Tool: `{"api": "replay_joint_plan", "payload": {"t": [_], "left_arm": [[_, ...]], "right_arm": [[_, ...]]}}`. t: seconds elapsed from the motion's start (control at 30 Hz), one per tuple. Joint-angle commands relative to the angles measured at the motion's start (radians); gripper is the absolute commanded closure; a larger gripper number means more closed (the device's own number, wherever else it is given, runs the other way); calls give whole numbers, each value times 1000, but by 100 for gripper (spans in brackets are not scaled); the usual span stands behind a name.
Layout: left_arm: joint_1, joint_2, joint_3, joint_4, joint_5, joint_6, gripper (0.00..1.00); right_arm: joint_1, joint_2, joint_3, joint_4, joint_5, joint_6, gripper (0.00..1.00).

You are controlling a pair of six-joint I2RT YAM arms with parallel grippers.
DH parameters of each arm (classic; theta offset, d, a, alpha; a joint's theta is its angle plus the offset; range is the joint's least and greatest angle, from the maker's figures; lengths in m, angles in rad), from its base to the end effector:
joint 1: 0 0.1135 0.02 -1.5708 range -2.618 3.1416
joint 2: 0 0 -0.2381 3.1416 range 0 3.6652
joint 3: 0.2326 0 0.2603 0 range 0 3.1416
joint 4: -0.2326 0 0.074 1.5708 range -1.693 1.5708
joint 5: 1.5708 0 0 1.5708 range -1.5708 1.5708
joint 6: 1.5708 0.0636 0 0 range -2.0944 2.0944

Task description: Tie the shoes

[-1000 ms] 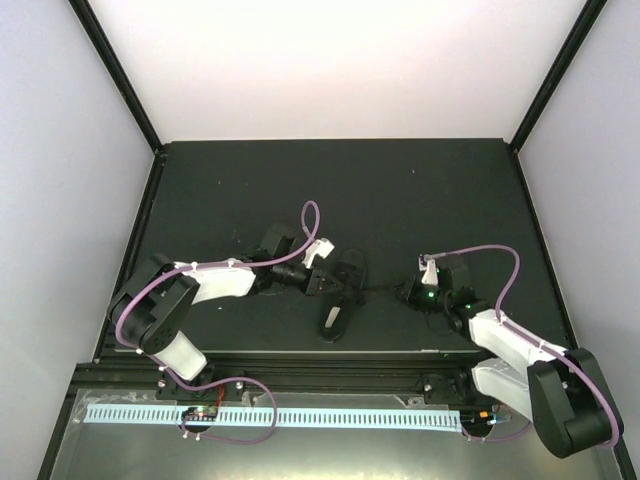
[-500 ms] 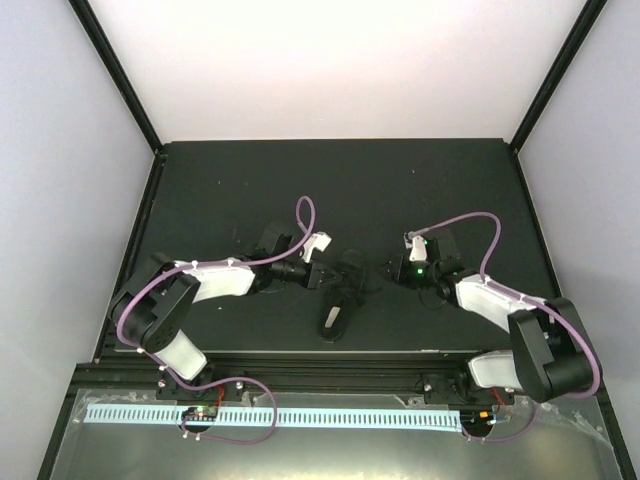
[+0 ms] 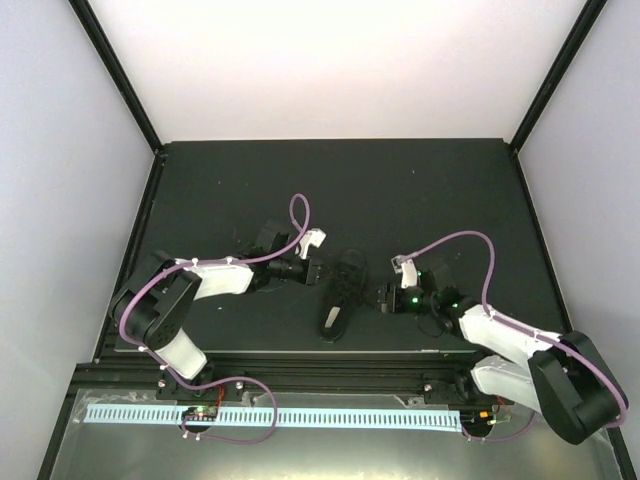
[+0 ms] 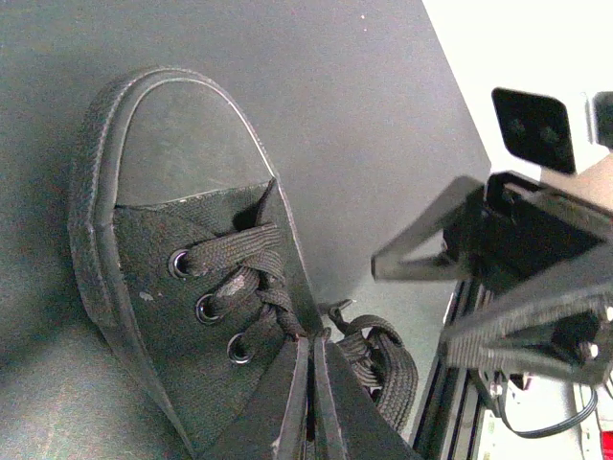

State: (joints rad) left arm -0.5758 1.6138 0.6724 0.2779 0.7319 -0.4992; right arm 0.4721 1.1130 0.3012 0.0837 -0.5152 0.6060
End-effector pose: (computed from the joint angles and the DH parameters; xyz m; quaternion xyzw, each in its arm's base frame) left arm 0.2481 -0.2118 0.1072 0.1889 0.8327 -0.4858 0.1868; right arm 0.1898 0.1321 0.0985 -0.0449 0.8874 0.4025 0.2201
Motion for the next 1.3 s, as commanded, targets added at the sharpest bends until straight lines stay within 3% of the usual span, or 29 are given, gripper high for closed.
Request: {"api": "replay_joint_plan", "payload": {"t": [0.0, 0.27, 0.63, 0.9, 1.27], "left_arm": [[5, 15, 3, 29, 5, -3, 98], [5, 5, -4, 24, 7, -1, 98], [4, -1, -4, 16, 3, 3, 98], [9, -17, -14, 18, -22, 1, 98], [56, -79, -91, 51, -96, -41, 99]], "right_arm": [[129, -5, 2, 48, 100, -11, 36], [204, 169, 58, 103, 139, 4, 50], [213, 227, 80, 144, 106, 6, 65], [215, 208, 61, 126, 117, 18, 97], [214, 132, -29, 4, 13, 3, 98]]}}
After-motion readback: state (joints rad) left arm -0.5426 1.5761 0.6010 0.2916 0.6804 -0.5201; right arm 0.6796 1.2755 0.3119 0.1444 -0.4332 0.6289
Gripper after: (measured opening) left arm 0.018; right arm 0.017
